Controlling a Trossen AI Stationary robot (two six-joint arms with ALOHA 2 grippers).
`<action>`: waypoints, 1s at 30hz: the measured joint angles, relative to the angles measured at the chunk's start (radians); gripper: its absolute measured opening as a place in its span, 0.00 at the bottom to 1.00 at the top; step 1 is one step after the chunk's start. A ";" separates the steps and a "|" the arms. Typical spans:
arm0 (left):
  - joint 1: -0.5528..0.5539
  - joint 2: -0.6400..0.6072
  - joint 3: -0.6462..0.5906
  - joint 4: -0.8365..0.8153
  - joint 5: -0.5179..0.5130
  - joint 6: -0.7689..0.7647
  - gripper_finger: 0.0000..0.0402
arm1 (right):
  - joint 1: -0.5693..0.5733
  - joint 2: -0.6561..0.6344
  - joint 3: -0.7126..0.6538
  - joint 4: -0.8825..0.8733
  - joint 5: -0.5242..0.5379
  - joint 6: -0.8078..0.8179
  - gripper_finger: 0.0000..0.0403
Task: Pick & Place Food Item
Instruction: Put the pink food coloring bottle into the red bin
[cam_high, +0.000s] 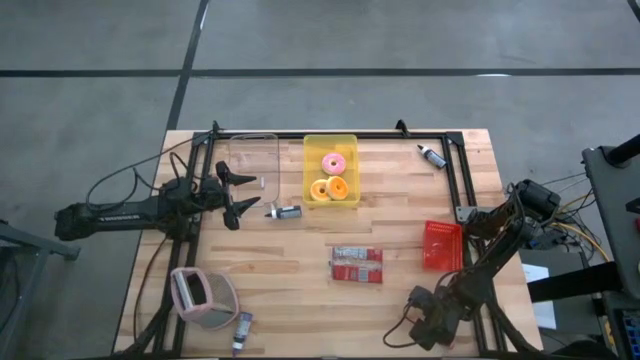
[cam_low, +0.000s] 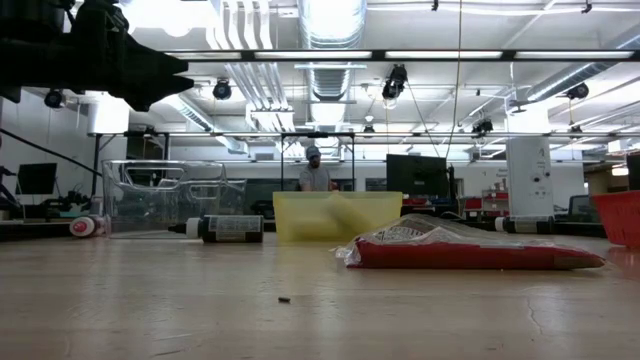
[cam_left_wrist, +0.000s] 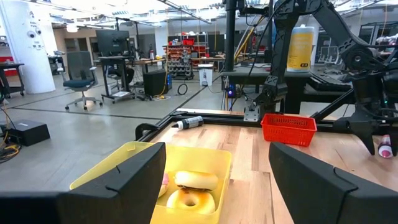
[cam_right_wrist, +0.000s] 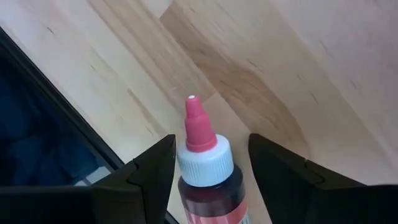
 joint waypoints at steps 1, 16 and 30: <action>0.000 0.000 0.000 0.000 0.000 0.000 0.72 | 0.000 0.000 -0.002 0.002 -0.006 -0.002 0.50; 0.000 0.000 0.000 0.000 0.000 0.000 0.72 | 0.002 -0.002 -0.010 0.003 -0.055 -0.027 0.50; 0.000 0.000 0.000 0.000 0.000 0.000 0.72 | 0.002 -0.001 -0.012 -0.006 -0.061 -0.019 0.29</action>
